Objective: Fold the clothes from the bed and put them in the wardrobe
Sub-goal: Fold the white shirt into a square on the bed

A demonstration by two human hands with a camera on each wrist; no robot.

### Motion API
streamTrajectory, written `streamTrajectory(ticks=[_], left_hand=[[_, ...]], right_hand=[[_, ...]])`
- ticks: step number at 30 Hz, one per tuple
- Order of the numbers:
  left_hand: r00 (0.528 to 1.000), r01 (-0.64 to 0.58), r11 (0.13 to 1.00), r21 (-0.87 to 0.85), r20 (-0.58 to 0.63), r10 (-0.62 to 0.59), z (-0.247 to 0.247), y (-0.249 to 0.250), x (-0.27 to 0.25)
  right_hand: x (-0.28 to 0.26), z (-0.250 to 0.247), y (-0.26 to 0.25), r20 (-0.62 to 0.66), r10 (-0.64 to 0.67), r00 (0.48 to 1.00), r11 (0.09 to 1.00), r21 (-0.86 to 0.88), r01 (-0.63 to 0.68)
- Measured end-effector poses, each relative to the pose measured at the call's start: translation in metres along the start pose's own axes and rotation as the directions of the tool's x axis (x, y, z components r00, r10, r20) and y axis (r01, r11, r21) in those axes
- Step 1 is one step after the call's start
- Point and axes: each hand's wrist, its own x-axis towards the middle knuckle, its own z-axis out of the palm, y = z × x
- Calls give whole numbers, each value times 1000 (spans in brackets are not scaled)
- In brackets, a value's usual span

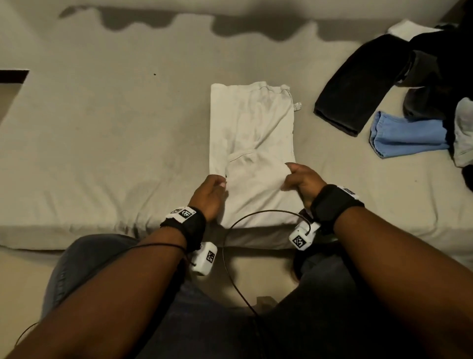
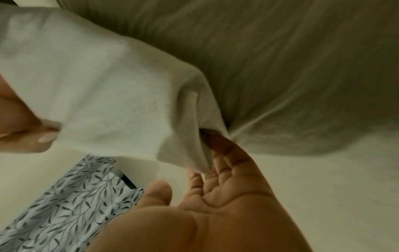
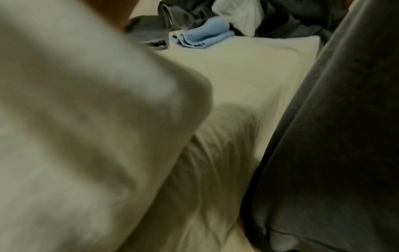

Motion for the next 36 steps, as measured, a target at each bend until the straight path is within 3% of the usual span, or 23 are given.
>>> streamTrajectory(ticks=[3,5,8,9,10,12,14,16,18,20,24,27,29,30,32,34,36], left_hand=[[993,96,995,35,-67,-93,-8,-1,16],[992,74,971,226,85,-96,-15,12,17],[935,-255,796,549,350,58,-21,22,12],[898,-360,755,549,423,120,-21,22,9],[862,-412,771,486,483,156,-21,23,5],[827,-333,921,202,532,182,-20,28,-4],[820,-236,971,38,544,177,-20,33,-9],[813,-229,972,52,560,161,-25,33,-10],[849,-257,958,127,503,161,-31,32,-10],[893,-300,949,99,378,243,-36,33,-6],[863,-469,883,12,220,455,-44,41,7],[917,-396,917,50,67,393,-42,36,22],[975,-219,954,203,77,207,-39,21,30],[990,-114,971,208,108,94,-38,12,32],[990,25,994,106,137,-39,-36,0,33],[990,50,999,13,135,-51,-36,-6,33],[976,59,998,29,207,-63,-37,-8,31]], right_hand=[[-3,-4,-8,114,-54,992,993,109,42],[-4,-8,-11,179,-99,979,985,157,71],[-3,-16,-18,208,-160,965,976,176,124],[-3,-17,-19,198,-174,965,975,172,140],[-2,-20,-20,181,-184,966,973,174,152],[-2,-23,-22,133,-205,970,966,189,178],[-1,-25,-24,77,-211,974,960,205,191],[1,-26,-24,52,-185,981,966,193,172],[4,-20,-24,35,-146,989,984,112,142],[7,-12,-28,6,-157,988,986,62,156],[15,-2,-52,-60,-298,953,948,97,303],[43,0,-47,-94,-332,939,939,61,338],[61,-7,-25,-116,-191,975,968,-189,167],[63,-11,-17,-141,-96,985,925,-379,36],[58,-20,-7,-166,30,986,761,-636,-130],[52,-30,-4,-192,49,980,735,-657,-166],[46,-37,-1,-164,101,981,686,-703,-188]])
